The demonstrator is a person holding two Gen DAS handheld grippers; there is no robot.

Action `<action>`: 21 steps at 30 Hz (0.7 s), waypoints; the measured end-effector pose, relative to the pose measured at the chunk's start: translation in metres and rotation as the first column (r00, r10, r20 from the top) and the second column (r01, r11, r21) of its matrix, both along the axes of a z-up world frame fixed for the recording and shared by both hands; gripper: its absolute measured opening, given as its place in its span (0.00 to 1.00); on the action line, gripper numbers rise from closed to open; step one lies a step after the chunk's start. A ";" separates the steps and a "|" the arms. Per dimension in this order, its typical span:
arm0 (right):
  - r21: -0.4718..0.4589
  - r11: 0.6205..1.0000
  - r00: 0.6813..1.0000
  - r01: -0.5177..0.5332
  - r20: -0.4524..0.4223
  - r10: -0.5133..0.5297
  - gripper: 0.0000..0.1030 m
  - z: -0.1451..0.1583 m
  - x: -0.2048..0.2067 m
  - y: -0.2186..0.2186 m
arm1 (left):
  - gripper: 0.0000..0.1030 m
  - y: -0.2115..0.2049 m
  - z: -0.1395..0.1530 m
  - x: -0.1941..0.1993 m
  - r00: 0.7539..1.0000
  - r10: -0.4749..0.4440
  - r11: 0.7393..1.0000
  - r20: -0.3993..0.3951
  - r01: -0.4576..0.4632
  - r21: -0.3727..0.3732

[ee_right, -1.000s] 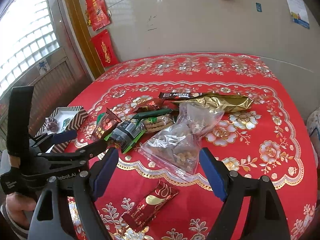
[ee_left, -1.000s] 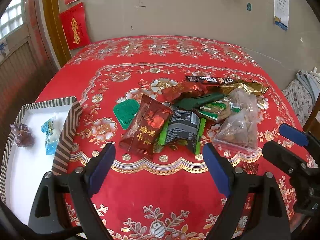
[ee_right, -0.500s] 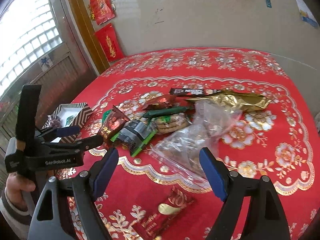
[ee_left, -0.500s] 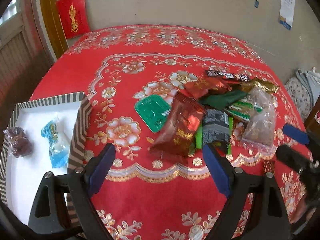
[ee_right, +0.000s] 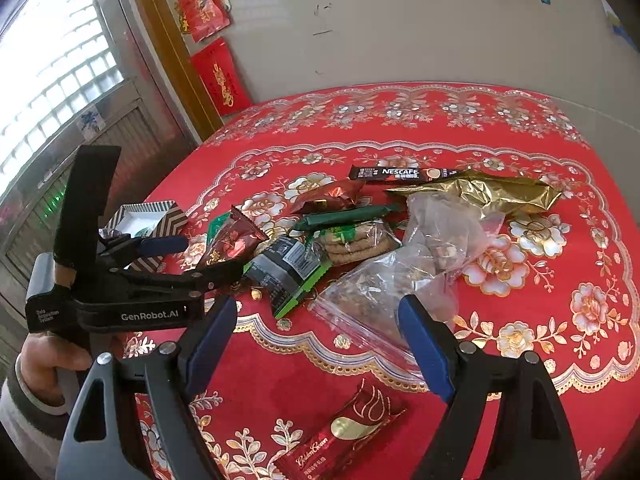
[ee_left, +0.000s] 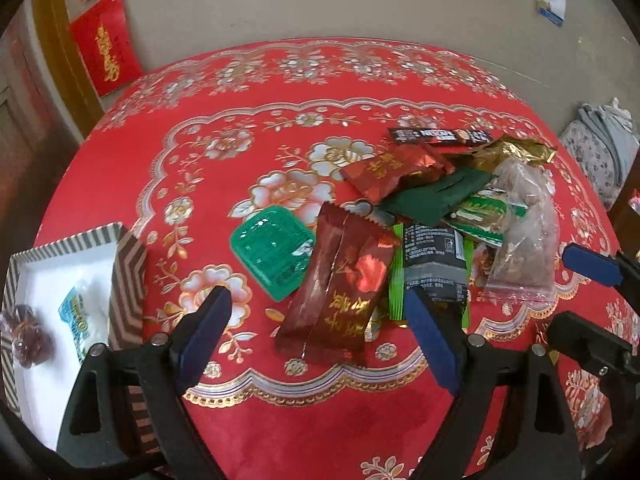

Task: Organize snacks
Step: 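Grasp the red Dongzi pack with the left tool while the right tool grasps the black-green biscuit pack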

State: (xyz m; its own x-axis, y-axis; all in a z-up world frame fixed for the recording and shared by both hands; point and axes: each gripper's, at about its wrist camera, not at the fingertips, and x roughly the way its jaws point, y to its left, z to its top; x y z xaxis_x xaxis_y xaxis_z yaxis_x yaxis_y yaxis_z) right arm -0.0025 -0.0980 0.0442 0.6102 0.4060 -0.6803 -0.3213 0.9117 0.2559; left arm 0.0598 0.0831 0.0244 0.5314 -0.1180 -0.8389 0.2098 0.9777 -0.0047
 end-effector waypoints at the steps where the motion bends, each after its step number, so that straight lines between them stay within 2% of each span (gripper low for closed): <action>1: 0.000 1.000 1.000 0.000 0.000 0.000 0.81 0.000 0.000 0.000 | 0.74 -0.002 -0.001 0.000 1.000 -0.013 1.000 -0.006 0.013 0.002; 2: 0.001 1.000 1.000 0.001 -0.002 -0.001 0.81 0.000 0.001 0.000 | 0.64 -0.003 -0.002 0.001 1.000 -0.022 1.000 -0.015 0.022 0.005; 3: 0.001 1.000 1.000 0.002 -0.003 -0.002 0.81 -0.001 0.001 0.000 | 0.61 -0.005 -0.005 0.002 0.999 -0.036 0.999 -0.034 0.036 0.014; 5: 0.002 1.000 1.000 0.006 -0.007 -0.006 0.81 -0.001 0.002 -0.001 | 0.46 -0.007 -0.012 0.001 0.997 -0.051 0.998 -0.062 0.052 0.024; 12: -0.014 1.000 1.000 -0.007 -0.011 0.007 0.81 -0.001 0.004 0.007 | 0.40 -0.010 -0.012 -0.011 0.995 -0.083 0.996 -0.052 0.085 0.028; 16: -0.058 0.997 0.999 -0.043 -0.003 0.042 0.81 -0.001 0.011 0.019 | 0.39 -0.003 -0.008 -0.006 0.998 -0.050 0.999 -0.033 0.050 -0.012; 21: -0.117 0.988 0.994 -0.105 -0.048 0.100 0.81 -0.011 0.026 0.029 | 0.39 -0.011 -0.007 -0.003 0.997 -0.071 0.997 -0.031 0.072 0.035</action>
